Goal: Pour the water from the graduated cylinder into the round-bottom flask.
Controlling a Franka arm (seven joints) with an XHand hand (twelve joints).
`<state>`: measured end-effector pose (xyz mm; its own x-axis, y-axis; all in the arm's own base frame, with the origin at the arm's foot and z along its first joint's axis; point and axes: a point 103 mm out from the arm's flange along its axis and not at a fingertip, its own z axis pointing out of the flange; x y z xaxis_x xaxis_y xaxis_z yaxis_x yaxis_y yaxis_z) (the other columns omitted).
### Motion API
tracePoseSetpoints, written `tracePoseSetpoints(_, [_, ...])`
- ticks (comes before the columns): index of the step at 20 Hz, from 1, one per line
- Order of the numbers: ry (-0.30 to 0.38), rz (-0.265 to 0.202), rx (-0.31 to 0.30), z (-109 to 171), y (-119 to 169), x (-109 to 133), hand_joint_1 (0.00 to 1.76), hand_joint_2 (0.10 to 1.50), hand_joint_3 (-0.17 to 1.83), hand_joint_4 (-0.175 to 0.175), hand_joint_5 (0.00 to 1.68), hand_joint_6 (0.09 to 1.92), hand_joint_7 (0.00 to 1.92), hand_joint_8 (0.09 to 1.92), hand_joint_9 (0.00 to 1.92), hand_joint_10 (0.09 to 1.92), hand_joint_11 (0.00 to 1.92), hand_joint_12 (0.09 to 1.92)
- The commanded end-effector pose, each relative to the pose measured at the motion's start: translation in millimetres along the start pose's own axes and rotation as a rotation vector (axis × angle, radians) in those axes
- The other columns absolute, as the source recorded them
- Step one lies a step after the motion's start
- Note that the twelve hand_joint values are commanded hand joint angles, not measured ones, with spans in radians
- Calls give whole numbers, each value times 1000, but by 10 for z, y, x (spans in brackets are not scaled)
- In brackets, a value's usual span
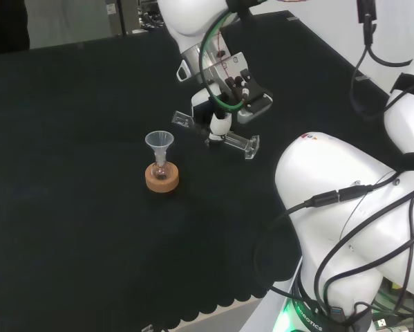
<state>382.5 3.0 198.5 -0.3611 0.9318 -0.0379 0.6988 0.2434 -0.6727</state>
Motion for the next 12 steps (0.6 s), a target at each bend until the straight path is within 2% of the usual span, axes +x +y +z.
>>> tracePoseSetpoints(1, [-45, 57, 83, -29, -15, -41, 1257, 1123, -1, -175, 947, 1034, 986, 1026, 1367, 145, 1060, 898])
tracePoseSetpoints(7, [-96, 75, 135, -49, -17, 20, 1258, 1123, -1, -175, 948, 1033, 987, 1025, 1370, 142, 1060, 895])
tracePoseSetpoints(9, [-136, 79, 152, -55, -17, 52, 1258, 1122, -1, -175, 948, 1032, 987, 1025, 1371, 141, 1060, 894])
tracePoseSetpoints(12, [-136, 77, 161, -62, -16, 82, 1258, 1122, -1, -175, 949, 1032, 988, 1024, 1372, 140, 1061, 892])
